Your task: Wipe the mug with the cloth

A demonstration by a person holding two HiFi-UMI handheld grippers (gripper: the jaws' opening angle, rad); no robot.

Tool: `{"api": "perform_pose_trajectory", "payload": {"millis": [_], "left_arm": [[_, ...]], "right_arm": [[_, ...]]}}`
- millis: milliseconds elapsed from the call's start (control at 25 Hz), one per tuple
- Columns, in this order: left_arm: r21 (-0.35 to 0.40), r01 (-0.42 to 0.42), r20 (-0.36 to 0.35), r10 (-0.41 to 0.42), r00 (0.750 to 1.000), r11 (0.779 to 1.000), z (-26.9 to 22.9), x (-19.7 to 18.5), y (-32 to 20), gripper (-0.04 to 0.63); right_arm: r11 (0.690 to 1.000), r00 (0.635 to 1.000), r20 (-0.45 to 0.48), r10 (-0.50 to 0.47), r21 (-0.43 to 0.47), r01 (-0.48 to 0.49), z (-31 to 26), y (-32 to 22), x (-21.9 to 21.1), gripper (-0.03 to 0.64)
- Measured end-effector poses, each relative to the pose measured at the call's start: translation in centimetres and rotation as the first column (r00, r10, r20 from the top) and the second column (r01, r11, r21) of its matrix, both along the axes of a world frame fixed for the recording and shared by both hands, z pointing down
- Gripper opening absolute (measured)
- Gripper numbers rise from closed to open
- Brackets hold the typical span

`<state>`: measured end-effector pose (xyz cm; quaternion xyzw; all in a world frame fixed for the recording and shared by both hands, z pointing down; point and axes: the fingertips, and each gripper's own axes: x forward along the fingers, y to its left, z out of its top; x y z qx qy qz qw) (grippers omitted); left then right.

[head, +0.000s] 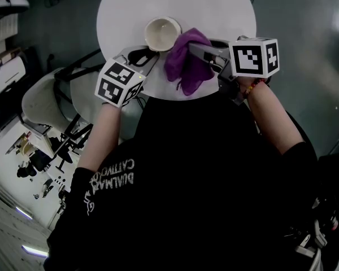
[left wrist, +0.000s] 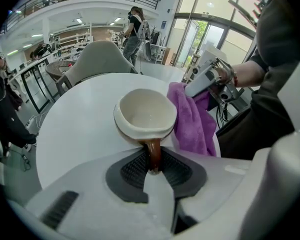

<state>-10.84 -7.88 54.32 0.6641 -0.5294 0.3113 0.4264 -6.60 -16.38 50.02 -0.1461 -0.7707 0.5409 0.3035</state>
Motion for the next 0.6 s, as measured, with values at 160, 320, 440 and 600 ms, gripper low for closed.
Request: {"api": "perform_pose_trajectory", "payload": {"millis": [160, 320, 440, 600], "left_arm": [[-0.016, -0.011, 0.003, 0.011, 1.000, 1.000, 0.4, -1.2, -0.1, 0.063], [-0.025, -0.026, 0.010, 0.026, 1.000, 0.999, 0.5, -0.7, 0.0, 0.063], [-0.031, -0.042, 0.013, 0.042, 0.999, 0.999, 0.3, 0.1, 0.0, 0.063], [-0.035, -0.070, 0.021, 0.070, 0.997, 0.997, 0.5, -0.1, 0.3, 0.064]], "right_arm": [[1.000, 1.000, 0.007, 0.023, 0.005, -0.023, 0.3, -1.2, -1.7, 0.064], [0.998, 0.999, 0.014, 0.052, 0.021, -0.053, 0.4, -2.1, -1.9, 0.064], [0.998, 0.998, 0.026, 0.050, 0.042, -0.051, 0.1, -2.4, -1.6, 0.064], [0.995, 0.998, 0.030, 0.060, 0.075, -0.062, 0.4, -2.5, -2.3, 0.064]]}}
